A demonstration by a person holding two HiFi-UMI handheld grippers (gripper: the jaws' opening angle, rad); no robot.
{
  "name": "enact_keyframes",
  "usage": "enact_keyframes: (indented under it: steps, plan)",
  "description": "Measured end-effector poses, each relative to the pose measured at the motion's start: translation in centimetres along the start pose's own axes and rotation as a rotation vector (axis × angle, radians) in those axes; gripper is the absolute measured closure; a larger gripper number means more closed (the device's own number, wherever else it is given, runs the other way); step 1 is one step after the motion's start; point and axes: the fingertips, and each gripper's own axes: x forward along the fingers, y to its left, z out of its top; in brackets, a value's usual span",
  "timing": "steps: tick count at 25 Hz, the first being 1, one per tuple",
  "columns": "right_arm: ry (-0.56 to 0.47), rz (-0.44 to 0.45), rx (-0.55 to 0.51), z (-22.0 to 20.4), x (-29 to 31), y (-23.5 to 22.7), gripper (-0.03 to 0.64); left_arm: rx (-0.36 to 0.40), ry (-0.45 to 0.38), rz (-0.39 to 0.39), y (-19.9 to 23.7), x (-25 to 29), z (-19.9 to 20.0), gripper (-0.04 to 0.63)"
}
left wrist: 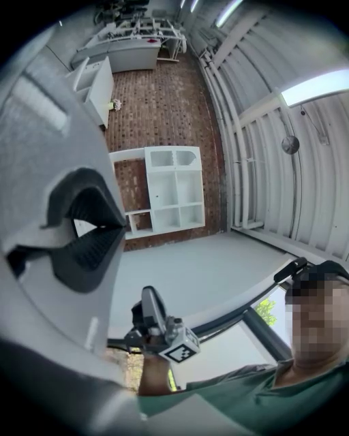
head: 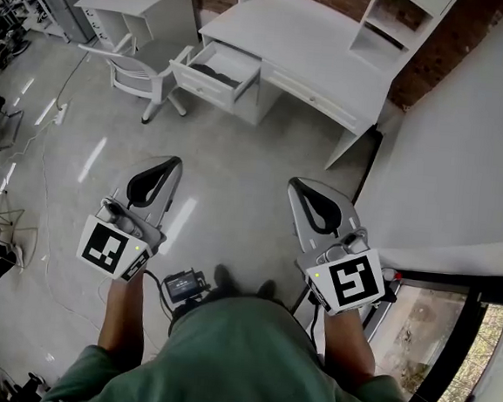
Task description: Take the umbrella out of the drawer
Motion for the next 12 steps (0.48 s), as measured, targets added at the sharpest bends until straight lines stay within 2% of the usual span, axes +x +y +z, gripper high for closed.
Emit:
enact_keyframes:
  steps: [5, 12]
  plan:
    - [-0.028, -0.010, 0.034, 0.9, 2.4, 0.8, 0.610, -0.010, -0.011, -0.006, 2.6, -1.1, -0.8, 0.594]
    - [-0.024, -0.022, 0.015, 2.4, 6.1, 2.9, 0.610, -0.018, -0.028, -0.023, 6.2, -2.6, -1.6, 0.594]
